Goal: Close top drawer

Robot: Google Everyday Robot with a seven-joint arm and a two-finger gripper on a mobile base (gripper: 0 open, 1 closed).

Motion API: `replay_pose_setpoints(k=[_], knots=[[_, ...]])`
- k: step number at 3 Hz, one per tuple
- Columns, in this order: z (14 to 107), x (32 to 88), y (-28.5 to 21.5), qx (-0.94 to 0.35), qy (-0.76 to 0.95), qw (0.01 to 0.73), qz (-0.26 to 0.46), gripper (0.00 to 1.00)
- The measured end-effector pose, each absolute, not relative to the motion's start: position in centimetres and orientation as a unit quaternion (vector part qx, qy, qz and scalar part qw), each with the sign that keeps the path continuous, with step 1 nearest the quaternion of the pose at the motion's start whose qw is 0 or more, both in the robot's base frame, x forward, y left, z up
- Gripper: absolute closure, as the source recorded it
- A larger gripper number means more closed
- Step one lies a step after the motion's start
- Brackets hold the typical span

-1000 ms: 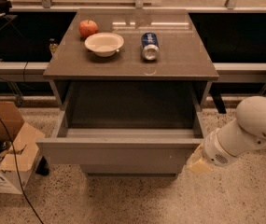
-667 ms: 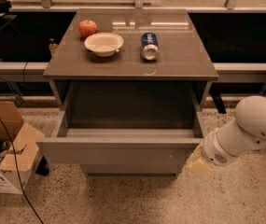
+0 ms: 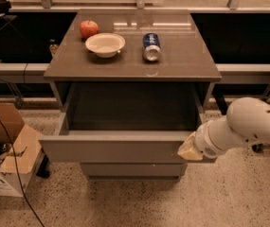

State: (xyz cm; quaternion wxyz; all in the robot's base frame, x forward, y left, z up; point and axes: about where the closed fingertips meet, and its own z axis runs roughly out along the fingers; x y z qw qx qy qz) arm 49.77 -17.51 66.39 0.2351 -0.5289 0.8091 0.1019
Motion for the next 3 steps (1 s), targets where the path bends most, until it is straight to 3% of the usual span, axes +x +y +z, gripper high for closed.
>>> replay_pose_setpoints(k=[2, 3], knots=[[66.8, 52.5, -16.7, -0.531, 0.799, 0.266, 0.095, 1.0], [66.9, 54.3, -16.3, -0.531, 0.792, 0.285, 0.093, 0.82]])
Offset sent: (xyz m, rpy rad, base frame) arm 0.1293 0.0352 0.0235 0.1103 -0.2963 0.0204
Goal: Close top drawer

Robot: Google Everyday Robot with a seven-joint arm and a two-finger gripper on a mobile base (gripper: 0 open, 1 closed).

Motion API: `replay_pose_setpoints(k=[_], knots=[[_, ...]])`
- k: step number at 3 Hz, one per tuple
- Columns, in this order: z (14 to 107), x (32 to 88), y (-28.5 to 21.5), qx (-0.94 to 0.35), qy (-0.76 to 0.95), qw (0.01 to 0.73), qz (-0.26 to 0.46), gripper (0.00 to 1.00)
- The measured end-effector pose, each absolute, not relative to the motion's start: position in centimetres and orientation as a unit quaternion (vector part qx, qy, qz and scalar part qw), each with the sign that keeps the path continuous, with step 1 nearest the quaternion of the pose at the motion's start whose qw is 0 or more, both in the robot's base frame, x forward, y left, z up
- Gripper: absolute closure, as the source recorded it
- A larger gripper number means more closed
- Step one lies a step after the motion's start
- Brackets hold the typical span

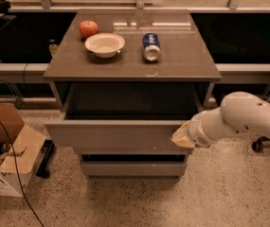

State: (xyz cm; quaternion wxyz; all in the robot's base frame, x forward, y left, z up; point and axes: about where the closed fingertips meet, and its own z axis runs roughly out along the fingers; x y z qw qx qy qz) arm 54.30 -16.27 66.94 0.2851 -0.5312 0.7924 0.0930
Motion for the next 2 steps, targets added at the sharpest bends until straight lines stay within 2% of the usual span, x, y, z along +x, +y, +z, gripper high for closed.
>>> replay_pose_setpoints(k=[1, 2], knots=[[67.2, 58.2, -15.6, -0.528, 0.782, 0.319, 0.092, 0.59], [67.3, 60.0, -15.3, -0.526, 0.778, 0.33, 0.092, 0.36]])
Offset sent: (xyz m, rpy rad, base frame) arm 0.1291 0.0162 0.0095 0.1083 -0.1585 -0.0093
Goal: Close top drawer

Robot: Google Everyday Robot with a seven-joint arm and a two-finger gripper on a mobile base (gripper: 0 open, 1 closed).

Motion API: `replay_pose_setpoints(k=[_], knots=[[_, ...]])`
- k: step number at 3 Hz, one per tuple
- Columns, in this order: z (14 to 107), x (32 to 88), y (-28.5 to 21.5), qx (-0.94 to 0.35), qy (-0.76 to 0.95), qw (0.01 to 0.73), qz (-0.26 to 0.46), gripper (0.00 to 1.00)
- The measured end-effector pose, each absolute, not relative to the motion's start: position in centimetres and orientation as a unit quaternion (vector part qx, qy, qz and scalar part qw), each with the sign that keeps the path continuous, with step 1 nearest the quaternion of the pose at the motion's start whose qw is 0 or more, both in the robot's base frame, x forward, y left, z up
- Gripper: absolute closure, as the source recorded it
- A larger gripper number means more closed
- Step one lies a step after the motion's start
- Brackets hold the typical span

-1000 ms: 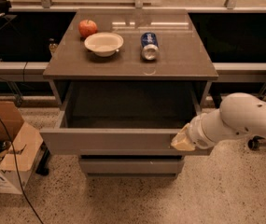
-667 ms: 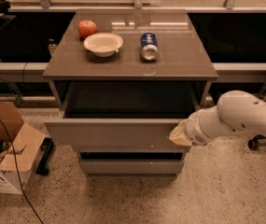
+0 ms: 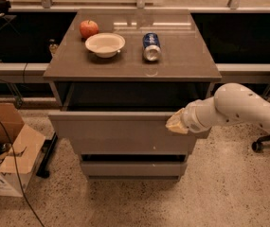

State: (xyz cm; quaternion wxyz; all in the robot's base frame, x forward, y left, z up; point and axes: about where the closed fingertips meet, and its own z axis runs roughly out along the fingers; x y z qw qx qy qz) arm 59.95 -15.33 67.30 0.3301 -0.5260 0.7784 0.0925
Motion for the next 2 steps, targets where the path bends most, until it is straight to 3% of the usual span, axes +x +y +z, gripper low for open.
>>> replay_pose_setpoints(k=[1, 2], knots=[[67.58, 63.25, -14.9, -0.522, 0.772, 0.35, 0.094, 0.05], [67.58, 63.25, -14.9, -0.522, 0.772, 0.35, 0.094, 0.0]])
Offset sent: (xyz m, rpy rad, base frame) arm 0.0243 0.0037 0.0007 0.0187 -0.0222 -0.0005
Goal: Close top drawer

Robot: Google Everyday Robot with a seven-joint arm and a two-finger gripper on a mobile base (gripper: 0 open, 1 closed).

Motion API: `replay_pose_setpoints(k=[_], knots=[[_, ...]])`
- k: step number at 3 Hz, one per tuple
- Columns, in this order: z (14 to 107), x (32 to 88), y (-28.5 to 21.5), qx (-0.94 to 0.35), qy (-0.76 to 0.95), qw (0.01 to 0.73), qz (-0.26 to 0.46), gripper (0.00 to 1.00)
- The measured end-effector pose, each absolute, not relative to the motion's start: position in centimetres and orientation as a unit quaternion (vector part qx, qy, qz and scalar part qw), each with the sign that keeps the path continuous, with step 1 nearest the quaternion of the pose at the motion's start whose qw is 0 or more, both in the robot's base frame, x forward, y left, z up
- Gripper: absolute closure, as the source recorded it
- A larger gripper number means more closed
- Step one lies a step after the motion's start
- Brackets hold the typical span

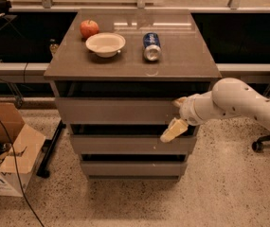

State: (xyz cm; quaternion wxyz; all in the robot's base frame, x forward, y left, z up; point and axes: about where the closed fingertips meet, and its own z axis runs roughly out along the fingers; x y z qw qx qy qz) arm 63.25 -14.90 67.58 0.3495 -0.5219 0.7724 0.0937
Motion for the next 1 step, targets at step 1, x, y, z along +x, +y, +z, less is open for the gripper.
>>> replay_pose_setpoints(k=[1], knots=[[67.58, 63.25, -14.9, -0.522, 0.772, 0.35, 0.094, 0.0]])
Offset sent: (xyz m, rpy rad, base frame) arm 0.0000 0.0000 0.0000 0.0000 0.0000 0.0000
